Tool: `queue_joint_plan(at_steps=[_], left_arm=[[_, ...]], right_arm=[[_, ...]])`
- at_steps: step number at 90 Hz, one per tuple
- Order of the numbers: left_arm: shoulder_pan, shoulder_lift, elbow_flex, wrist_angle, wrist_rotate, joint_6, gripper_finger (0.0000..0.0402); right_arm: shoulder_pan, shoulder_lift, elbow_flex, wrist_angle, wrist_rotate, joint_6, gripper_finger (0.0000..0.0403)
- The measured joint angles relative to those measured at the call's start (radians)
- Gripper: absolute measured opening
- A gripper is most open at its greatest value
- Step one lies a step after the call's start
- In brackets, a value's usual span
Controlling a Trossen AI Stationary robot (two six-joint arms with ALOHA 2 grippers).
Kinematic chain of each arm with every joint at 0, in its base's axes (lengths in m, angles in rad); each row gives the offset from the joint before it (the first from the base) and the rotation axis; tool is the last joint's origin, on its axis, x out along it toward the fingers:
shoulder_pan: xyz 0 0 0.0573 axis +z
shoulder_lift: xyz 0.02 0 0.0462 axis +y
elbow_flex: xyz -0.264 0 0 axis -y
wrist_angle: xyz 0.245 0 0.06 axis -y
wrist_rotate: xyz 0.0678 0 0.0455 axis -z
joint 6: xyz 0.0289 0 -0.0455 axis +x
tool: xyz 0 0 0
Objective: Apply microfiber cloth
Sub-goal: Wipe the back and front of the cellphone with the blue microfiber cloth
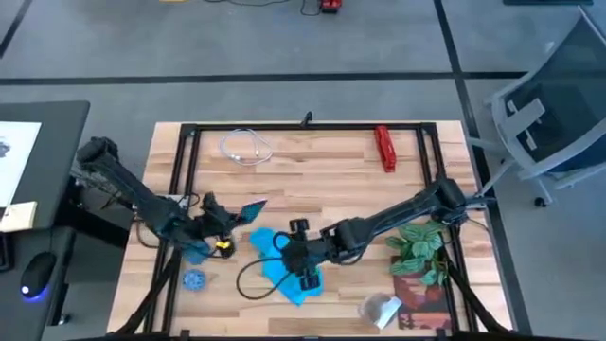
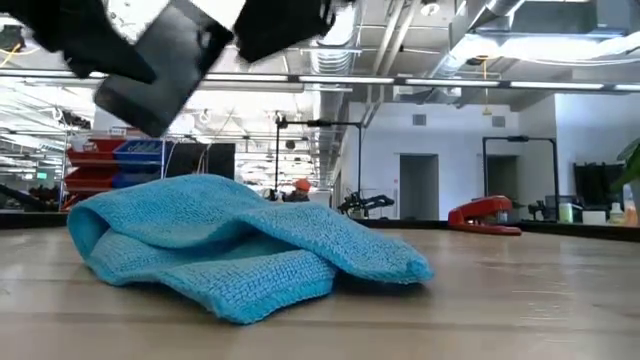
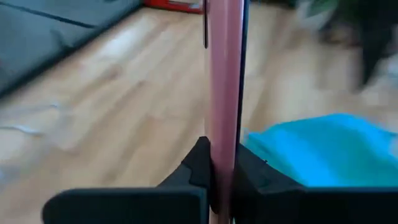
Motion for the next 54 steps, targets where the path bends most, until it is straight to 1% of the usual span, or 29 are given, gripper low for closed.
queue_joint_plan(at_steps=[4, 10, 19, 26, 31, 37, 45, 50, 54], left_arm=[[-0.028, -0.034, -0.050, 0.090, 0.005, 0.007, 0.0006], [-0.056, -0.065, -0.112, 0.183, 0.003, 0.022, 0.0008], [-0.078, -0.073, -0.173, 0.260, 0.004, 0.029, 0.0010], [-0.080, -0.066, -0.188, 0.273, 0.003, 0.016, 0.0011], [-0.080, -0.057, -0.190, 0.272, 0.002, 0.008, 0.0011], [-0.080, -0.047, -0.190, 0.275, -0.003, 0.008, 0.0012], [-0.080, -0.043, -0.190, 0.272, -0.005, 0.008, 0.0012], [-0.080, -0.042, -0.190, 0.271, -0.004, 0.005, 0.0013], [-0.080, -0.042, -0.190, 0.263, -0.004, 0.005, 0.0013]], right_arm=[[-0.012, 0.000, -0.050, 0.093, -0.002, 0.023, 0.0189], [-0.029, -0.001, -0.099, 0.177, -0.011, 0.022, 0.0188], [-0.051, 0.001, -0.121, 0.244, -0.060, -0.017, 0.0188], [-0.067, 0.025, -0.104, 0.269, -0.120, -0.032, 0.0191], [-0.078, 0.033, -0.101, 0.249, -0.174, -0.062, 0.0196], [-0.096, 0.075, -0.076, 0.263, -0.227, -0.096, 0.0206], [-0.113, 0.087, -0.071, 0.196, -0.230, -0.163, 0.0223], [-0.125, 0.111, -0.064, 0.231, -0.229, -0.210, 0.0232], [-0.129, 0.114, -0.068, 0.208, -0.218, -0.242, 0.0238]])
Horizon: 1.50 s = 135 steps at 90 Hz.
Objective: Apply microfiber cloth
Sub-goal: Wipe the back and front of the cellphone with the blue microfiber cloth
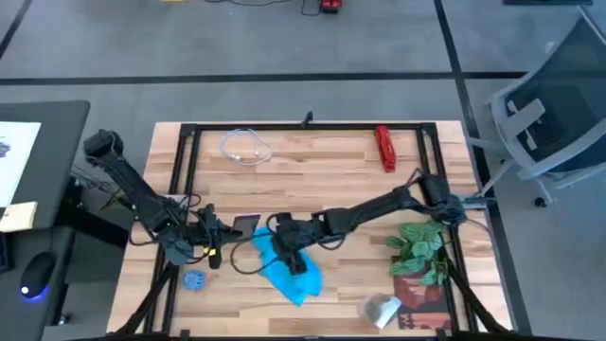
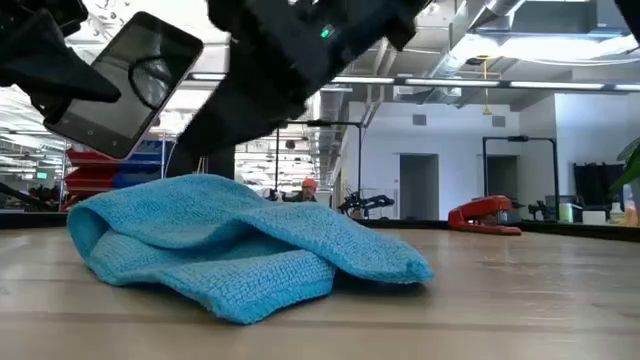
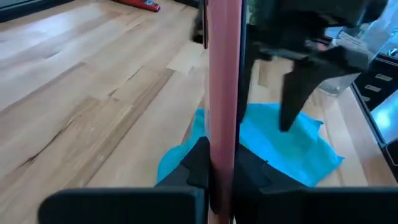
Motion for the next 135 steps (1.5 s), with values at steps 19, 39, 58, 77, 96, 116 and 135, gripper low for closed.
queue_joint_plan(at_steps=[19, 39, 58, 77, 96, 116, 135], left_arm=[[0.000, 0.001, 0.000, 0.002, 0.000, 0.000, 0.0014], [0.001, 0.003, 0.000, 0.004, 0.000, -0.022, 0.0014], [0.000, 0.015, 0.001, 0.010, -0.003, -0.072, 0.0014], [0.003, 0.098, 0.001, 0.120, -0.008, -0.084, 0.0013], [0.019, 0.234, 0.002, 0.417, -0.012, 0.016, 0.0012], [0.065, 0.275, 0.002, 0.598, 0.003, 0.122, 0.0012], [0.100, 0.281, 0.000, 0.677, 0.056, 0.158, 0.0011]], right_arm=[[-0.001, 0.041, 0.000, 0.006, 0.045, -0.107, 0.0223], [0.007, 0.064, -0.001, -0.032, 0.046, -0.078, 0.0104], [0.026, 0.001, -0.002, -0.054, 0.065, 0.205, 0.0006], [0.149, -0.128, -0.001, 0.064, 0.396, 0.257, 0.0001], [0.238, -0.170, 0.000, 0.228, 1.138, 0.212, 0.0001], [0.246, -0.116, -0.003, 0.302, 1.063, 0.051, 0.0000], [0.205, 0.002, 0.026, 0.458, 0.973, -0.153, 0.0000]])
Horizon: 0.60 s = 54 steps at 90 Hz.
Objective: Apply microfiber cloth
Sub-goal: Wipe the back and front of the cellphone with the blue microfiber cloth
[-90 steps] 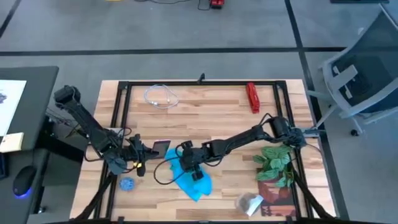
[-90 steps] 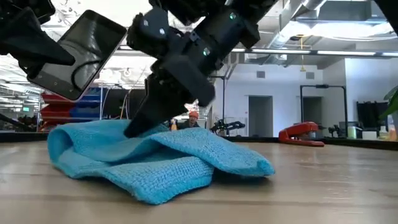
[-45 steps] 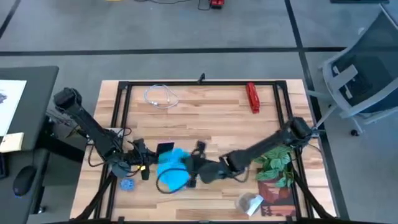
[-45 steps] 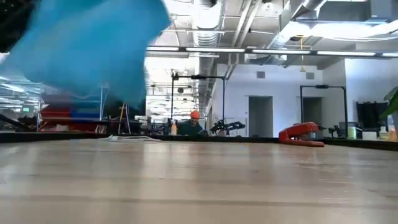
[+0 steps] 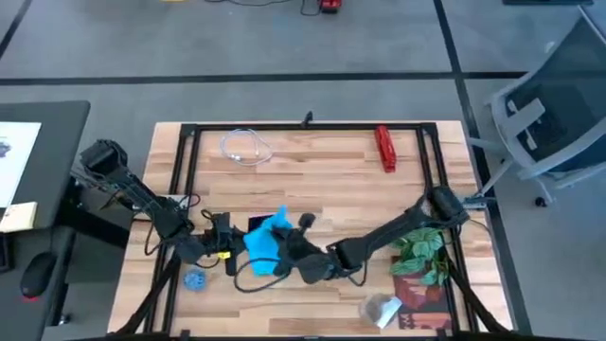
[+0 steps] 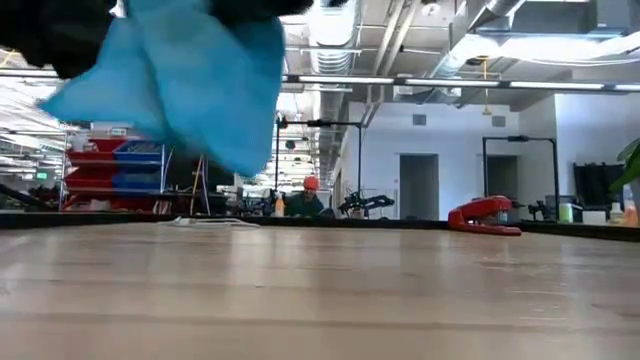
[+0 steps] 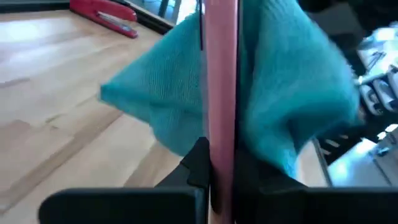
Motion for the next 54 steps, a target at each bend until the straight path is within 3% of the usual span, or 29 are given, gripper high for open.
queue_joint_plan(at_steps=[16, 31, 54], left_arm=[[0.021, 0.028, 0.000, 0.023, 0.030, -0.007, 0.0011], [0.024, 0.042, 0.002, 0.045, 0.054, -0.013, 0.0011], [0.015, 0.051, -0.001, 0.040, 0.117, 0.031, 0.0011]], right_arm=[[-0.023, 0.043, 0.070, -0.010, 0.004, -0.185, 0.0000], [-0.050, 0.042, 0.100, -0.003, 0.042, -0.195, 0.0000], [-0.060, 0.053, 0.107, -0.164, -0.203, -0.074, 0.0000]])
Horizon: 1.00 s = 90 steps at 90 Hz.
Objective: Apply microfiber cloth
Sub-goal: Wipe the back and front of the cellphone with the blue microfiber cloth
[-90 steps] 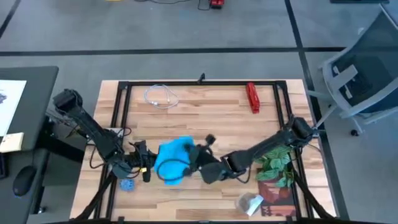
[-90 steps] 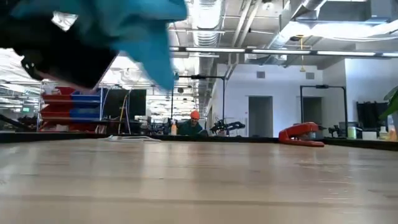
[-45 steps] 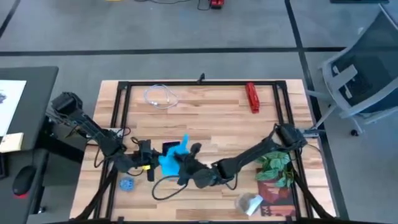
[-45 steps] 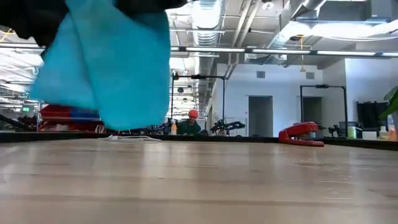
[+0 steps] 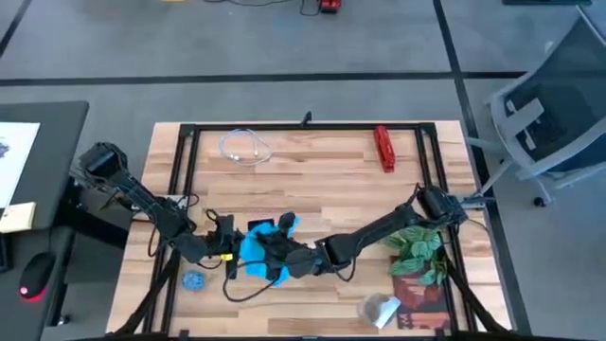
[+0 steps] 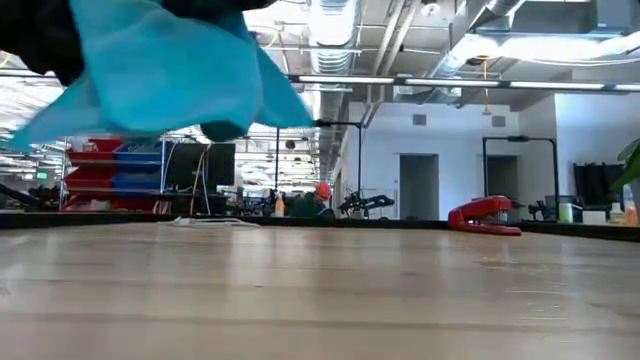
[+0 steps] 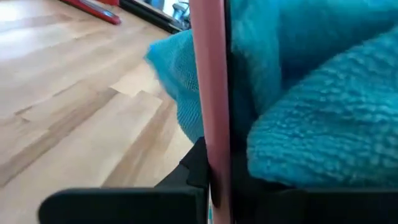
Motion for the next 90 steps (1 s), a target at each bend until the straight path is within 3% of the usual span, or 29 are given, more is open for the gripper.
queue_joint_plan(at_steps=[10, 30, 42, 52, 69, 90], left_arm=[[0.000, 0.001, -0.001, -0.023, 0.006, -0.005, 0.0011], [0.003, -0.002, 0.007, 0.023, -0.008, -0.031, 0.0011], [0.002, -0.001, 0.007, 0.029, 0.023, -0.025, 0.0011], [0.001, 0.001, 0.005, 0.017, 0.049, -0.020, 0.0011], [-0.001, 0.006, 0.000, -0.014, 0.072, -0.016, 0.0011], [-0.002, 0.006, 0.000, -0.022, 0.065, 0.000, 0.0011]], right_arm=[[0.001, 0.003, -0.001, -0.019, -0.008, -0.046, 0.0000], [0.010, -0.029, -0.008, 0.168, 0.222, -0.355, 0.0000], [0.010, -0.041, -0.007, 0.211, 0.293, -0.373, 0.0000], [0.017, -0.041, -0.007, 0.135, 0.289, -0.290, 0.0000], [0.019, -0.049, -0.001, -0.144, 0.174, -0.010, 0.0000], [0.057, -0.044, -0.004, -0.202, 0.141, -0.077, 0.0000]])
